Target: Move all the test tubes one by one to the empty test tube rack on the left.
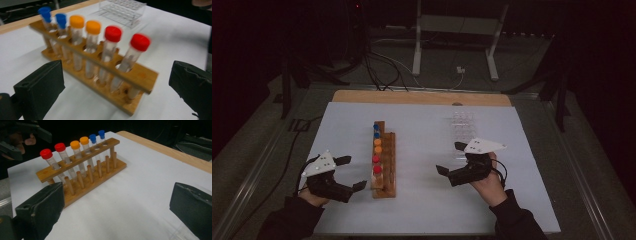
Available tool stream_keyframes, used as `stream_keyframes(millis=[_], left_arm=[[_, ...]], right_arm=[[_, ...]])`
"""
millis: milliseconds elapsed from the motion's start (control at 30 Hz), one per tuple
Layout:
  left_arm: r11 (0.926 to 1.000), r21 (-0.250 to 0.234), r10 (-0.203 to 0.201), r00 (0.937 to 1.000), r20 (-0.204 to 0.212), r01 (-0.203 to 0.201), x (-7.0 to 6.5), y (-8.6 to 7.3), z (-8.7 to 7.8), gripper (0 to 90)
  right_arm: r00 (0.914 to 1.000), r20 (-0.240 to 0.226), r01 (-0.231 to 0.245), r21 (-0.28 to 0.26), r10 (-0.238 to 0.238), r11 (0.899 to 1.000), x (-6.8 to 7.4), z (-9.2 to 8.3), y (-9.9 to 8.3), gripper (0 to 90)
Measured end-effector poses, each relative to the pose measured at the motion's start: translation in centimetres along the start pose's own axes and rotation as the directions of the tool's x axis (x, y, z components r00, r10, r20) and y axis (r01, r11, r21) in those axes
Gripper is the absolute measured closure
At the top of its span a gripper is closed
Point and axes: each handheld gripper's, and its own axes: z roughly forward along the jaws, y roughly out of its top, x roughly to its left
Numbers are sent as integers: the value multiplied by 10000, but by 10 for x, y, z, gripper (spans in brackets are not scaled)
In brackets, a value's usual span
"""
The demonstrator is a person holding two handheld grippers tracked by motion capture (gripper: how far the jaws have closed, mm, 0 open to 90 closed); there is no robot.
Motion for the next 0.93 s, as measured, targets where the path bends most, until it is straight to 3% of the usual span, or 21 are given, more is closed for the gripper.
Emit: stream_keyframes(millis=[67, 133, 333, 633, 933], left_arm=[[9999, -18, -110, 9998, -159, 109, 3, -8, 1, 8], [9987, -182, -474, 9984, -306, 469, 5, -15, 3, 8], [9975, -225, -702, 9855, -1544, 676, 3, -35, 12, 8], [9977, -80, -674, 9825, -1735, 670, 1, -38, 21, 9], [9963, -325, -839, 9824, -1667, 796, 0, -37, 19, 9]], right_arm=[[10000, 20, 7, 6, -7, 10000, 0, 0, 0, 0], [10000, 22, 24, -3, -24, 10000, -1, 0, -1, 0], [10000, 70, -4, 5, 4, 10000, -2, 0, -2, 0], [10000, 66, -49, 21, 49, 10000, -3, 1, -3, 0], [10000, 18, -18, 87, 18, 10000, -3, 3, -3, 0]])
